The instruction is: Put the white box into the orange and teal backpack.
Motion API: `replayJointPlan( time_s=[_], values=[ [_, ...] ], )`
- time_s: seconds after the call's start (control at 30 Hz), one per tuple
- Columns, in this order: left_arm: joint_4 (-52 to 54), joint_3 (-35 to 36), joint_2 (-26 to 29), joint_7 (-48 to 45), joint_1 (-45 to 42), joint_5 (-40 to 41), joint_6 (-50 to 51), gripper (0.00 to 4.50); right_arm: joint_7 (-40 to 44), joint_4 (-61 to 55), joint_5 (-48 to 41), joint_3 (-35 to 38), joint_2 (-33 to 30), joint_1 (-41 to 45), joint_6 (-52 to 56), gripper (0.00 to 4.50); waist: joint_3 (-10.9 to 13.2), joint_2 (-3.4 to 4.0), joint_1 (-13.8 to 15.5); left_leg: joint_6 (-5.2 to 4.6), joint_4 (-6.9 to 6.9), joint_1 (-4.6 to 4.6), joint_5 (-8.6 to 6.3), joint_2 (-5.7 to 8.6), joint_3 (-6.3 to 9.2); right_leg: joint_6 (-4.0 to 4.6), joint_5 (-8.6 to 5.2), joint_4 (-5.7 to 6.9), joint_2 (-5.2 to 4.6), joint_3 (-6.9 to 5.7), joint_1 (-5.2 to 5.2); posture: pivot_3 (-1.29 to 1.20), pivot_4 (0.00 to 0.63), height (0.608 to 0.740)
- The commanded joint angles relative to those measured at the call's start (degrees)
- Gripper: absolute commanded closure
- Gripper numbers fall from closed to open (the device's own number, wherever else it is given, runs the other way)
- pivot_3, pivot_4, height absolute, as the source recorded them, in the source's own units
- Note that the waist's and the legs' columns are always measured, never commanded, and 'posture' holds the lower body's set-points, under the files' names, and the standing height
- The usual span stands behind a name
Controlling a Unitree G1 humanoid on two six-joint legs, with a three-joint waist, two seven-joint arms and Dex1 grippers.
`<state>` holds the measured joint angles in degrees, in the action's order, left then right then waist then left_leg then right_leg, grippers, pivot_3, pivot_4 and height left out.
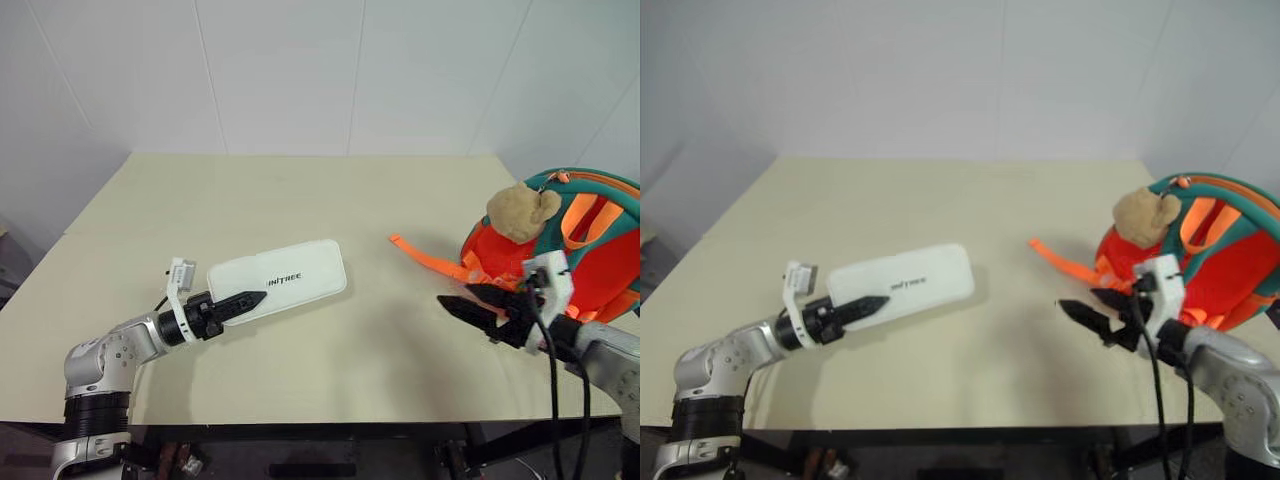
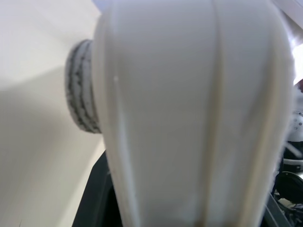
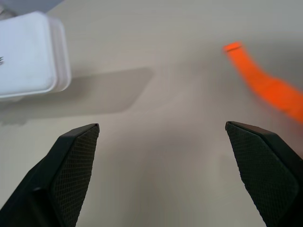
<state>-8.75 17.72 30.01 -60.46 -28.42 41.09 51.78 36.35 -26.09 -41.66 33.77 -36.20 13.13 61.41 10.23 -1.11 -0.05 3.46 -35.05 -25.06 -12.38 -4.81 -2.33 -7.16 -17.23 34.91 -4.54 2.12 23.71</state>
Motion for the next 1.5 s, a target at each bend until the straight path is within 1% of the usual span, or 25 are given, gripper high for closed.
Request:
replayJointPlan(
  time_s=[0.03, 0.13, 0.23, 0.37, 0.47, 0.63, 0.67, 0.73, 0.83, 0.97, 1.03, 1.13, 1.3, 1.37, 1.5],
  values=[
    [0.1, -2.2, 1.1, -3.0, -0.8, 0.0, -2.9, 3.13, -0.6, -2.6, -0.3, 7.4, -2.9, -3.7, -3.9, 0.0, 0.0, 0.0, 0.0, 0.0, 0.0, 0.0, -0.01, 0.0, 0.0, 0.0, 0.0, 0.01, 0.0, 0.0, 0.0, 0.0, 0.15, 0.74],
    [-1.6, -4.6, 1.3, -4.8, -1.8, -0.9, -4.3, 3.13, -0.5, -2.3, -0.6, 12.1, -5.3, -6.9, -5.2, 0.0, 0.0, -0.01, 0.0, -0.02, -0.02, 0.0, -0.01, 0.0, 0.0, -0.01, 0.0, 0.01, 0.0, 0.0, 0.0, 0.0, 0.15, 0.74],
    [-3.0, -5.3, 1.5, -5.6, -2.9, -0.5, -4.7, 3.13, 0.0, -1.3, -1.4, 15.8, -7.9, -8.9, -5.6, 0.0, 0.0, -0.02, -0.1, -0.02, -0.07, 0.02, -0.01, 0.0, 0.0, -0.04, 0.02, 0.03, 0.0, 0.0, -0.02, 0.0, 0.15, 0.74],
    [-4.3, -4.8, 0.9, -6.8, -3.5, 0.0, -7.0, 3.13, -0.3, 1.6, -0.2, 17.2, -10.3, -9.2, -8.3, 0.0, 0.0, -0.03, -0.3, -0.05, -0.1, 0.1, 0.01, 0.0, -0.03, -0.04, 0.02, 0.05, 0.0, 0.04, -0.06, 0.0, 0.15, 0.74],
    [-4.9, -5.1, 1.0, -7.5, -3.7, 0.1, -7.5, 3.13, -1.9, 6.4, 1.3, 14.3, -10.2, -5.9, -11.8, 0.0, 0.0, -0.03, -0.3, -0.06, -0.11, 0.24, 0.02, 0.0, -0.05, -0.03, 0.01, 0.05, 0.0, 0.07, -0.18, 0.0, 0.15, 0.74],
    [-3.5, -5.1, 0.8, -7.3, -2.9, 0.7, -7.2, 3.13, -1.9, 13.4, 3.7, 6.9, -9.0, 0.0, -17.3, 0.0, 0.0, -0.03, -0.3, -0.09, -0.12, 0.26, 0.06, 0.0, -0.07, -0.03, 0.02, 0.09, 0.0, 0.11, -0.18, 0.0, 0.15, 0.74],
    [-3.0, -5.0, 0.9, -7.2, -2.5, 0.8, -7.0, 3.13, -1.7, 15.4, 4.6, 5.3, -9.0, 1.2, -18.7, 0.0, 0.0, -0.03, -0.3, -0.09, -0.12, 0.25, 0.06, 0.0, -0.06, -0.04, 0.02, 0.11, 0.01, 0.11, -0.18, 0.0, 0.15, 0.74],
    [-1.1, -4.2, 1.4, -6.9, -1.0, 1.4, -6.5, 3.13, -1.0, 21.9, 6.6, 0.7, -8.8, 6.5, -21.9, 0.0, 0.0, -0.03, -0.5, -0.09, -0.11, 0.25, 0.06, 0.0, -0.07, -0.15, 0.08, 0.12, 0.01, 0.12, -0.17, 0.0, 0.15, 0.74],
    [1.0, -2.9, 2.0, -6.0, 0.7, 2.1, -6.1, 3.13, 0.5, 28.7, 8.4, -3.8, -8.5, 12.3, -25.1, 0.0, 0.0, -0.03, -0.9, -0.09, -0.12, 0.26, 0.05, 0.0, -0.17, -0.23, 0.13, 0.14, 0.02, 0.22, -0.15, 0.0, 0.15, 0.74],
    [3.3, -1.2, 2.6, -4.6, 2.8, 3.3, -5.8, 3.13, 2.3, 35.4, 11.5, -8.6, -8.6, 16.8, -29.0, 0.0, 0.0, -0.02, -1.5, -0.08, -0.1, 0.3, 0.06, 0.0, -0.16, -0.23, 0.12, 0.21, 0.03, 0.22, -0.15, 0.0, 0.15, 0.74],
    [4.8, -0.4, 2.7, -3.9, 4.1, 4.0, -5.6, 3.13, 1.9, 37.7, 12.9, -9.8, -9.1, 17.8, -29.7, 0.0, 0.0, -0.02, -1.5, -0.08, -0.1, 0.29, 0.06, 0.0, -0.18, -0.24, 0.13, 0.22, 0.03, 0.25, -0.14, 0.0, 0.15, 0.74],
    [6.6, 1.0, 2.9, -2.7, 5.8, 5.3, -5.2, 3.13, 1.1, 38.6, 13.0, -9.2, -9.9, 18.0, -29.3, 0.0, 0.0, -0.01, -1.4, -0.08, -0.09, 0.29, 0.06, 0.0, -0.19, -0.24, 0.13, 0.24, 0.03, 0.28, -0.11, 0.0, 0.15, 0.74],
    [8.5, 2.0, 3.0, -1.4, 8.1, 6.8, -4.6, 3.13, -0.7, 37.2, 13.1, -7.8, -10.7, 15.6, -27.1, 0.0, 0.1, -0.01, -1.2, -0.08, -0.11, 0.29, 0.06, 0.01, -0.19, -0.24, 0.12, 0.25, 0.03, 0.28, -0.13, 0.0, 0.15, 0.74],
    [8.4, 2.0, 3.0, -1.0, 8.0, 7.2, -4.5, 3.13, -1.6, 36.7, 12.6, -7.3, -9.9, 15.5, -26.9, 0.0, 0.1, -0.01, -1.3, -0.08, -0.12, 0.31, 0.06, 0.01, -0.19, -0.24, 0.12, 0.25, 0.03, 0.29, -0.15, 0.0, 0.15, 0.74],
    [7.3, 0.9, 3.0, -1.0, 6.2, 7.6, -4.1, 3.13, -4.1, 36.5, 12.2, -8.5, -6.1, 17.4, -27.8, 0.0, 0.1, -0.01, -1.5, -0.06, -0.13, 0.41, 0.08, 0.01, -0.21, -0.26, 0.13, 0.32, 0.03, 0.31, -0.19, 0.0, 0.15, 0.74]
  ],
)
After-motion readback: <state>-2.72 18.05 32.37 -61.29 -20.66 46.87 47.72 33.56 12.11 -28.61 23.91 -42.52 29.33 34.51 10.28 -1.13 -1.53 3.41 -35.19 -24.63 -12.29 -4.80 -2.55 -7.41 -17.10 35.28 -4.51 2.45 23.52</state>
